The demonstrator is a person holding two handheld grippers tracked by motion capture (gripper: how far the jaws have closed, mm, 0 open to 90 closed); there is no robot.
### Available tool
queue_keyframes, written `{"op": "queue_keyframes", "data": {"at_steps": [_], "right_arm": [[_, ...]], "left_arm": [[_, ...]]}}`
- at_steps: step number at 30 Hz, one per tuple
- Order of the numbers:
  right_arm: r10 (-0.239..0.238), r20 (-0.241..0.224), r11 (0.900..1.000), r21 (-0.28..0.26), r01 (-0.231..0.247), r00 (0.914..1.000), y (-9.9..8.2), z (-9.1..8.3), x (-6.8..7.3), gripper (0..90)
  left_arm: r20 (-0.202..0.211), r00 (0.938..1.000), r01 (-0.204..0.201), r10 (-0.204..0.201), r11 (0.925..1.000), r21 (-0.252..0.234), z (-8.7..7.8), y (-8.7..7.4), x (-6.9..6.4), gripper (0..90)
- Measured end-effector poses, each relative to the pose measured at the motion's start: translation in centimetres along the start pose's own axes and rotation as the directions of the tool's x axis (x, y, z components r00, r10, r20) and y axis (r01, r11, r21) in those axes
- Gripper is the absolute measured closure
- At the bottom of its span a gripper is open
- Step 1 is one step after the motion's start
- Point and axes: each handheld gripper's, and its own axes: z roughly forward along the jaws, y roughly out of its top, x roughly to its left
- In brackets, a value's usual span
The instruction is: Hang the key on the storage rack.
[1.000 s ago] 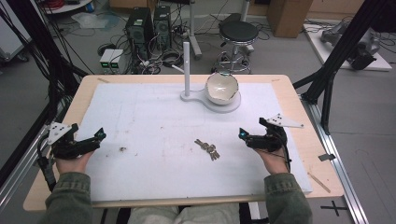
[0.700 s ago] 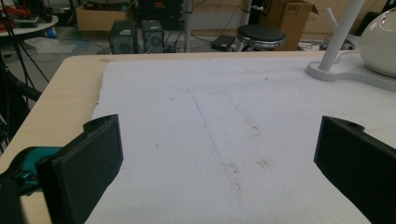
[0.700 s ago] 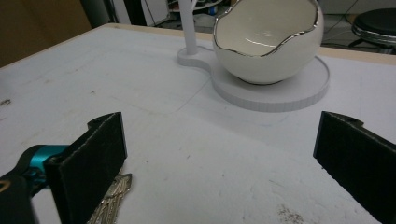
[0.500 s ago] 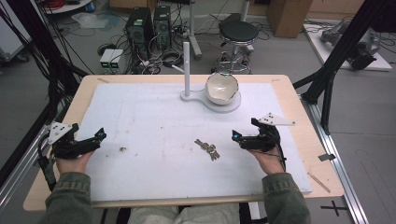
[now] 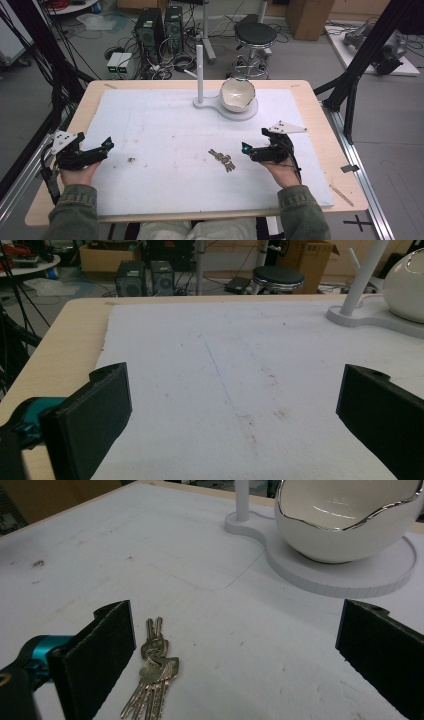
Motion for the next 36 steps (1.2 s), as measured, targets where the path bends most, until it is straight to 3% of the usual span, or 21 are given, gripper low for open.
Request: {"op": "queue_keyframes", "data": {"at_steps": [7,19,22,25,36], "right_arm": [[-0.032,0.004,0.9977,0.060,0.031,0.9995,0.7,0.5,0.6,1.6],[-0.062,-0.051,0.9870,0.145,0.069,0.9967,2.6,2.5,1.7,1.6],[-0.079,-0.062,0.9813,0.171,0.089,0.9950,3.2,3.3,2.1,1.6],[-0.091,-0.074,0.9686,0.225,0.106,0.9930,3.7,4.5,2.6,1.6],[-0.123,-0.122,0.9461,0.285,0.153,0.9850,4.4,6.1,3.7,1.7]], "left_arm": [[-0.002,1.0000,-0.004,0.004,1.0000,0.001,-0.1,0.0,-0.1,1.7],[-0.003,0.9999,-0.011,0.011,0.9999,0.007,0.0,0.0,-0.2,1.7],[-0.004,1.0000,-0.009,0.009,0.9999,0.007,0.0,0.0,-0.1,1.7],[-0.003,0.9999,-0.010,0.010,0.9999,0.008,-0.1,0.0,-0.1,1.7],[-0.004,1.0000,-0.008,0.008,1.0000,0.006,0.0,0.0,-0.1,1.7]]}}
